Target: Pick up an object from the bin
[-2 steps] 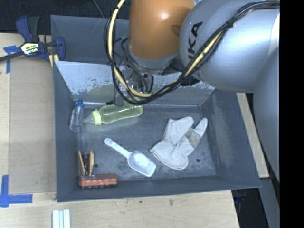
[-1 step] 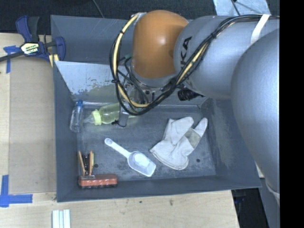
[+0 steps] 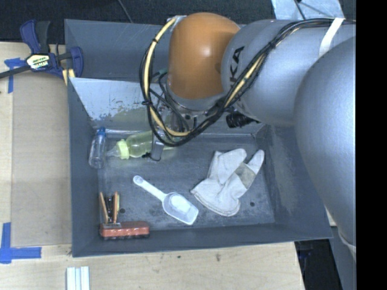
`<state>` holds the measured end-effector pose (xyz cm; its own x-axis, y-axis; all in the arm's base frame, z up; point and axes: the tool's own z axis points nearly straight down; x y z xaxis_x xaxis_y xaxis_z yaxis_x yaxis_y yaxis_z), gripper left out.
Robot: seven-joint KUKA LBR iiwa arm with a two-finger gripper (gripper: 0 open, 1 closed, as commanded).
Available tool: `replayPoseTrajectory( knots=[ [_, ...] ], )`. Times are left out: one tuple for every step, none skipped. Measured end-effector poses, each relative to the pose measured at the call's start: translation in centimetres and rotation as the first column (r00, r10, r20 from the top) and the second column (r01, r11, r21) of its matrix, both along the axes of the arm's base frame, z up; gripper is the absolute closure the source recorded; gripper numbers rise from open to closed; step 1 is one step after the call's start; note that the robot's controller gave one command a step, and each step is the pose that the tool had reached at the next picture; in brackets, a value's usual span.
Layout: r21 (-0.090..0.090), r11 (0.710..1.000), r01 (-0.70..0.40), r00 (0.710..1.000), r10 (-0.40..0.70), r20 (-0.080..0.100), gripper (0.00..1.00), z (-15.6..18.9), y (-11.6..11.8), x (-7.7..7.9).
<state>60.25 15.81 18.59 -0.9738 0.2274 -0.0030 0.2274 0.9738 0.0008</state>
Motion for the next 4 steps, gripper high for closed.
replayPoseTrajectory(
  knots=[
    [0.001, 0.998, -0.071, 0.997, 0.071, 0.005, 0.00, -4.7, 0.9, -0.4],
    [0.002, 0.997, -0.082, 0.997, 0.082, 0.010, 0.00, -9.7, 1.5, 1.0],
    [0.000, 0.945, -0.326, 0.945, 0.326, -0.001, 1.00, -11.6, 1.2, -0.9],
    [0.000, 0.946, -0.325, 0.946, 0.325, -0.001, 1.00, -11.6, 1.2, -0.9]
  ],
)
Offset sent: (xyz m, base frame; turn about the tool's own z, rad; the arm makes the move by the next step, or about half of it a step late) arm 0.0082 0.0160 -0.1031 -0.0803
